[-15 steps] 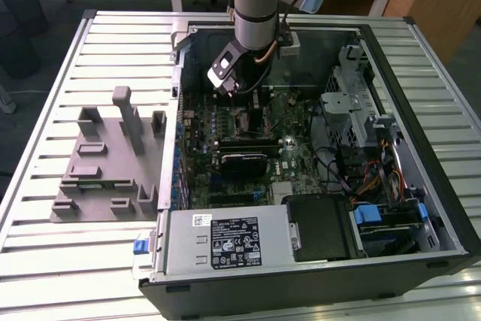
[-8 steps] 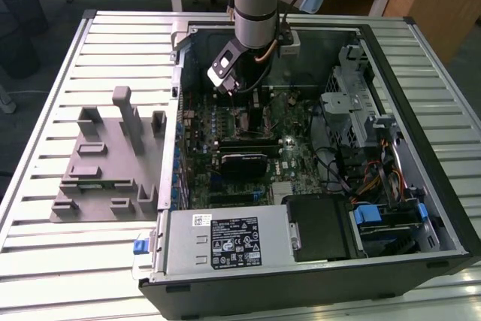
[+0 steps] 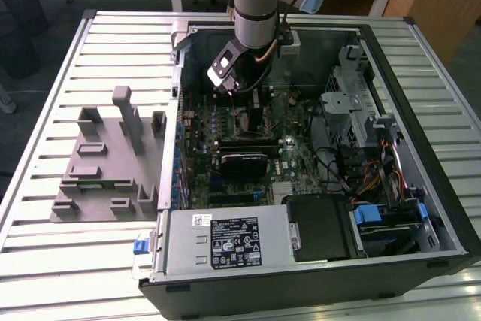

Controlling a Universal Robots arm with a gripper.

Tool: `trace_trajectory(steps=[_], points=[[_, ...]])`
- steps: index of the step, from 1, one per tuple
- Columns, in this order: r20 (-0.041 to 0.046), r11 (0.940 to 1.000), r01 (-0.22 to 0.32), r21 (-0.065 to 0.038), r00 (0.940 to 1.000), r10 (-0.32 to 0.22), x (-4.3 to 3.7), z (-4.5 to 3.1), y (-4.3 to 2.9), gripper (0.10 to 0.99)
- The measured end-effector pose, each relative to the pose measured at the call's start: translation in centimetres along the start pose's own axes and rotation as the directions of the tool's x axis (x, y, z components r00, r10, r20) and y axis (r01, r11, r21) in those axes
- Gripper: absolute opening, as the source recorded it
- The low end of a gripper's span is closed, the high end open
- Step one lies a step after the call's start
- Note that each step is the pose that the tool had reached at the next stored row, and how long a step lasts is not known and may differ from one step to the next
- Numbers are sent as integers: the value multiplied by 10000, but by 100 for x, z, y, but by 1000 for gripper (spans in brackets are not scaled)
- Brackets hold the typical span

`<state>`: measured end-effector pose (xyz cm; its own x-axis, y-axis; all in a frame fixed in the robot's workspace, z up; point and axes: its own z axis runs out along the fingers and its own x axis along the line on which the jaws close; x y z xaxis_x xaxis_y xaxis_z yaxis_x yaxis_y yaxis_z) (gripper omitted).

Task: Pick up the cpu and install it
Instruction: 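Place the cpu into insertion slot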

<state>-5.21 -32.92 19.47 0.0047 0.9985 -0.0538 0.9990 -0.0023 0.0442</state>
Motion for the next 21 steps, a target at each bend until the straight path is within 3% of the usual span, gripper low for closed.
trace_trajectory(steps=[7,11,21], points=[[-38,10000,-62,2,10000,62,0,-9,0,533],[-19,9989,-472,26,9989,472,-1,-9,0,533],[-20,9988,-494,26,9988,494,0,-7,20,533]])
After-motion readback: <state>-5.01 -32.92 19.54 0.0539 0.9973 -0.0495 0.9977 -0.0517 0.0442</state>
